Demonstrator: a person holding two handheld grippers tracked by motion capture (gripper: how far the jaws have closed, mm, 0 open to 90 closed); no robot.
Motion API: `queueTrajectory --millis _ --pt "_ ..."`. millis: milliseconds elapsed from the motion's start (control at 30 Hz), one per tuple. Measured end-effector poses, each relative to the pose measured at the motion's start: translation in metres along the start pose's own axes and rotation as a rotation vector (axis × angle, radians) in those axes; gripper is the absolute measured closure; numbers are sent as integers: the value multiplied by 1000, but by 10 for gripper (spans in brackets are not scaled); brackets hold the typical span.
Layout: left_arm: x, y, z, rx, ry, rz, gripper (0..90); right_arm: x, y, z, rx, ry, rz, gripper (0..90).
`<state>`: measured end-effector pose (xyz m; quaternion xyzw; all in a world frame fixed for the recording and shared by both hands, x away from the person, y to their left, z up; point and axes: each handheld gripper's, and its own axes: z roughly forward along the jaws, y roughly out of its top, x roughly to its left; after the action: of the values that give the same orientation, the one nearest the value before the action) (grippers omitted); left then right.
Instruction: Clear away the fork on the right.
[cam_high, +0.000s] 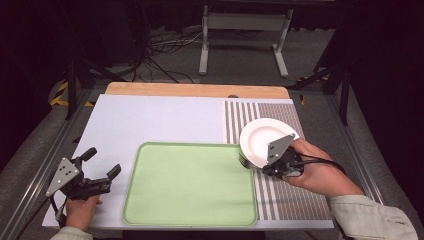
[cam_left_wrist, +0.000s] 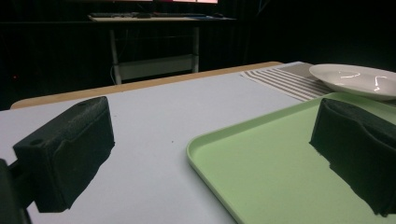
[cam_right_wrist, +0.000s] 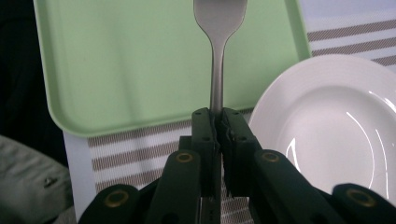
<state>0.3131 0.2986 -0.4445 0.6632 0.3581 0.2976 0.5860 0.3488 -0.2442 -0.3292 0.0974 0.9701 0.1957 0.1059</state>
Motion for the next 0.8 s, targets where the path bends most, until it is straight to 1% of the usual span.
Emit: queueTrajectory --millis 67,100,133,200,233,267,300,400,433,533,667,767,800 --pt "0 0 0 1 0 4 3 2 6 0 -11 1 38 852" --pt "0 0 0 0 0 4 3 2 8 0 -17 -1 46 852" --pt "0 0 0 -1 0 5 3 3 11 1 -17 -3 51 852" --pt "0 0 0 -1 0 5 3 4 17 2 -13 2 78 852" --pt "0 0 0 -3 2 3 3 5 20 3 -14 6 100 852" --pt "0 0 0 -4 2 3 3 5 22 4 -16 -2 110 852" --pt "0 0 0 -4 2 3 3 5 22 4 -16 -2 110 852" --pt "0 0 0 -4 1 4 3 6 30 7 -20 -6 160 852" --pt "0 0 0 -4 1 3 3 6 32 8 -18 -8 184 852" --pt "0 0 0 -3 1 4 3 7 38 11 -10 8 236 852" --pt "0 0 0 -3 0 5 3 8 45 15 4 9 265 852" --pt "0 0 0 -3 0 5 3 8 51 18 2 8 291 852" --pt "0 0 0 -3 0 5 3 8 51 18 2 8 291 852"
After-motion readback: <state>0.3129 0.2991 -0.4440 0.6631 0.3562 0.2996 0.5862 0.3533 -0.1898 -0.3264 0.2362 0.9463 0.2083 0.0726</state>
